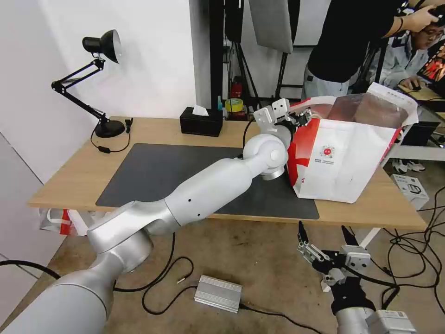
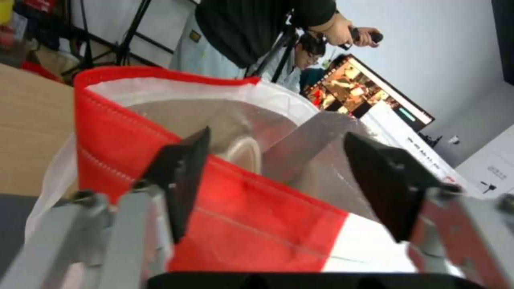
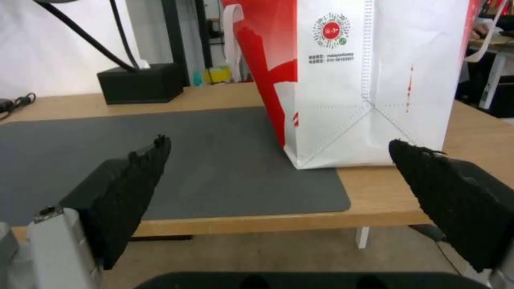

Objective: Pick up the trash from the table and place it into the takeout bag.

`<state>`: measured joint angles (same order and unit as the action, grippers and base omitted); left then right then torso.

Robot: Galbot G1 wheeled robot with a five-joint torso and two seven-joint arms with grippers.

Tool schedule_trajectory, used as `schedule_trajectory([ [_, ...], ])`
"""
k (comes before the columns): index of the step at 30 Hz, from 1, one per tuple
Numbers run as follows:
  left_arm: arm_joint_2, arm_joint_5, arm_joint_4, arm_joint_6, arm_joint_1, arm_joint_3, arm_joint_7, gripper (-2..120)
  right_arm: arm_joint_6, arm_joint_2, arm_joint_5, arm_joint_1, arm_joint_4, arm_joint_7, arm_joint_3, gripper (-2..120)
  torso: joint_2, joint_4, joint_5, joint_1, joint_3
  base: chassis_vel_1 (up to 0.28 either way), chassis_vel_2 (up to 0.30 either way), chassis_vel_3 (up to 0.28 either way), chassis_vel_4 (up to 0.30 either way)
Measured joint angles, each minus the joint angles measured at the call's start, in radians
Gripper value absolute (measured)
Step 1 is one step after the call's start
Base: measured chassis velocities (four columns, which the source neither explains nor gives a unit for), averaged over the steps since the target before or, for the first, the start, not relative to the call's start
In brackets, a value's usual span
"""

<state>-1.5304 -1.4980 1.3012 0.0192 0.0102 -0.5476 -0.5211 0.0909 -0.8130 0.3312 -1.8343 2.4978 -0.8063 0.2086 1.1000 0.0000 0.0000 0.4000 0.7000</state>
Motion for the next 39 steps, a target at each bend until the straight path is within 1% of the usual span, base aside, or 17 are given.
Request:
schedule_trajectory([
  [3,-0.001,0.0,0.007,0.003,-0.012,0.003,-0.002,88,0.0,0.0,0.0,0.0,0.0,0.0,0.0,100,0.0,0.0,0.0,0.0,0.0,0.0,0.0,0.0,0.0],
  [4,-0.001,0.0,0.007,0.003,-0.012,0.003,-0.002,88,0.0,0.0,0.0,0.0,0.0,0.0,0.0,100,0.0,0.0,0.0,0.0,0.0,0.0,0.0,0.0,0.0],
  [7,0.005,0.002,0.033,0.026,-0.011,0.009,-0.016,99,0.0,0.0,0.0,0.0,0.0,0.0,0.0,100,0.0,-0.0001,0.0,0.0,0.0,0.0,0.0,0.0,0.0],
  [9,0.008,0.005,0.043,0.029,-0.007,0.012,-0.02,99,0.0,0.0,0.0,0.0,0.0,0.0,0.0,100,0.0,0.0,0.0,0.0,0.0,0.0,0.0,0.0,0.0],
  [12,0.034,0.026,0.082,0.04,0.011,0.013,-0.026,100,0.0,0.0,0.0,0.0,0.0,0.0,0.0,100,0.0,-0.0001,0.0,0.0,0.0,0.0,0.0,0.0,0.0],
  [13,0.065,0.039,0.118,0.044,0.02,0.01,-0.03,100,0.0,0.0,0.0,0.0,0.0,0.0,0.0,100,0.0,-0.0001,0.0,0.0,0.0,0.0,0.0,0.0,0.0],
  [14,0.065,0.039,0.118,0.044,0.02,0.01,-0.03,100,0.0,0.0,0.0,0.0,0.0,0.0,0.0,100,0.0,-0.0001,0.0,0.0,0.0,0.0,0.0,0.0,0.0],
  [17,0.13,0.058,0.192,0.052,0.041,0.008,-0.044,100,0.0,0.0,0.0,0.0,0.0,0.0,0.0,100,0.0,0.0001,-0.0001,0.0,0.0,0.0,0.0,0.0,0.0],
  [19,0.144,0.066,0.208,0.054,0.048,0.008,-0.045,100,0.0,0.0,0.0,0.0,0.0,0.0,0.0,100,0.0,0.0001,-0.0001,0.0,0.0,0.0,0.0,0.0,0.0],
  [21,0.196,0.111,0.266,0.064,0.075,0.013,-0.047,100,0.0,0.0,0.0,0.0,0.0,0.0,0.0,100,0.0,0.0001,-0.0001,0.0,0.0,0.0,0.0,0.0,0.0],
  [22,0.212,0.124,0.289,0.07,0.085,0.019,-0.047,100,0.0,0.0,0.0,0.0,0.0,0.0,0.0,100,0.0,0.0003,-0.0002,0.0,0.0,0.0,0.0,0.0,0.0],
  [23,0.212,0.124,0.289,0.07,0.085,0.019,-0.047,100,0.0,0.0,0.0,0.0,0.0,0.0,0.0,100,0.0,0.0003,-0.0002,0.0,0.0,0.0,0.0,0.0,0.0],
  [27,0.256,0.144,0.371,0.088,0.116,0.068,-0.046,100,0.0,0.0,0.0,0.0,0.0,0.0,0.0,100,0.0,-0.0001,-0.0003,0.0,0.0,0.0,0.0,0.0,0.0],
  [32,0.293,0.173,0.407,0.093,0.131,0.087,-0.035,100,0.0,0.0,0.0,0.0,0.0,0.0,0.0,100,0.0,0.0,-0.0001,0.0,0.0,0.0,0.0,0.0,0.0],
  [34,0.327,0.194,0.437,0.096,0.146,0.094,-0.021,100,0.0,0.0,0.0,0.0,0.0,0.0,0.0,100,0.0,0.0001,-0.0001,0.0,0.0,0.0,0.0,0.0,0.0],
  [35,0.327,0.194,0.437,0.096,0.146,0.094,-0.021,100,0.0,0.0,0.0,0.0,0.0,0.0,0.0,100,0.0,0.0001,-0.0001,0.0,0.0,0.0,0.0,0.0,0.0],
  [39,0.385,0.22,0.495,0.1,0.191,0.132,-0.009,100,0.0,0.0,0.0,0.0,0.0,0.0,0.0,100,0.0,0.0,-0.0001,0.0,0.0,0.0,0.0,0.0,0.0],
])
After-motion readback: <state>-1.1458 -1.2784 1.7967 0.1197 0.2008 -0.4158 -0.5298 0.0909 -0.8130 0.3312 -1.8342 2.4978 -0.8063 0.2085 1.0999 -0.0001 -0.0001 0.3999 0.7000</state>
